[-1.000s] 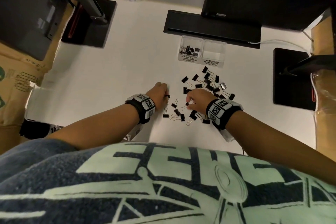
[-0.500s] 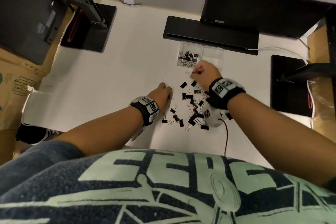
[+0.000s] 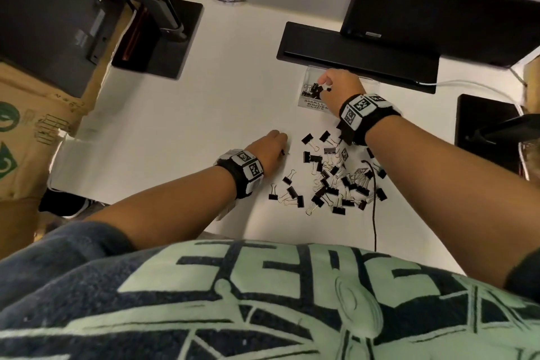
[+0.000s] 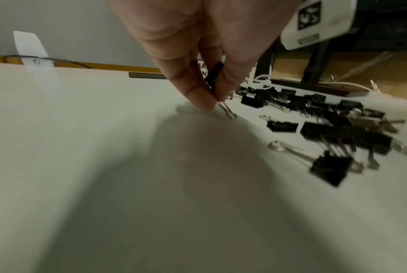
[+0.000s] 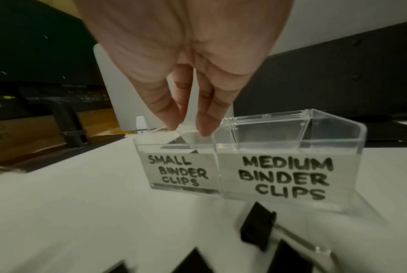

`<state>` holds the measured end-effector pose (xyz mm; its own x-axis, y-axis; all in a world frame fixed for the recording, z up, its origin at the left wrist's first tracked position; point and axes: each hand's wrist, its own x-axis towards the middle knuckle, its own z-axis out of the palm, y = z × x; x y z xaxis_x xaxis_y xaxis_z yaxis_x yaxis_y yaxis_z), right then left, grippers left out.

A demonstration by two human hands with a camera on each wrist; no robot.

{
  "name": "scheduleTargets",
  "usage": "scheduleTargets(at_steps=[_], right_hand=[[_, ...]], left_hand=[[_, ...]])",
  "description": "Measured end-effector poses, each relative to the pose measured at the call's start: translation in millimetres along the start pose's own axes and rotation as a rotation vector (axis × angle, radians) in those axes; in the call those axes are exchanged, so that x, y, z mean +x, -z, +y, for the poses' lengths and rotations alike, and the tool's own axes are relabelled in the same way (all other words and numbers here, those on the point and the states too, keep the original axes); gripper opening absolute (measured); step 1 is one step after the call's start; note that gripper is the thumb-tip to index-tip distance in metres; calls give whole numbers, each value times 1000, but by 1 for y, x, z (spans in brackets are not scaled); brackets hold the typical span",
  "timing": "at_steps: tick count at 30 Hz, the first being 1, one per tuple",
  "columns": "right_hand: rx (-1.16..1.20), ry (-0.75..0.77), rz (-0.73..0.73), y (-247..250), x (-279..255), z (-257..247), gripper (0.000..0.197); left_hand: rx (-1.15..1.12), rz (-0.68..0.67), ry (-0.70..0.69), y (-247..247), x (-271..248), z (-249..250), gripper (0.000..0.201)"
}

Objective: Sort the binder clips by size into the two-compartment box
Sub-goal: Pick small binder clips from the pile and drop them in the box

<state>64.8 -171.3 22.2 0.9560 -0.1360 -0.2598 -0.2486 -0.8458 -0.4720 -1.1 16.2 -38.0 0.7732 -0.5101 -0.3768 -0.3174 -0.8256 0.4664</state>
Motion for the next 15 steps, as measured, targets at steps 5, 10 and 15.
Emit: scheduleTargets(at_steps=[5, 10, 15], right_hand=[[40, 133, -134, -22, -54, 5, 19], [-132, 348, -539, -66, -106, 13, 30], [-170, 321, -568, -81, -115, 16, 28]], left_hand=[[-200, 121, 102, 26, 14, 2, 10], [-282, 260, 61, 66, 54, 27, 8], [-187, 269, 48, 85, 97, 59, 20]])
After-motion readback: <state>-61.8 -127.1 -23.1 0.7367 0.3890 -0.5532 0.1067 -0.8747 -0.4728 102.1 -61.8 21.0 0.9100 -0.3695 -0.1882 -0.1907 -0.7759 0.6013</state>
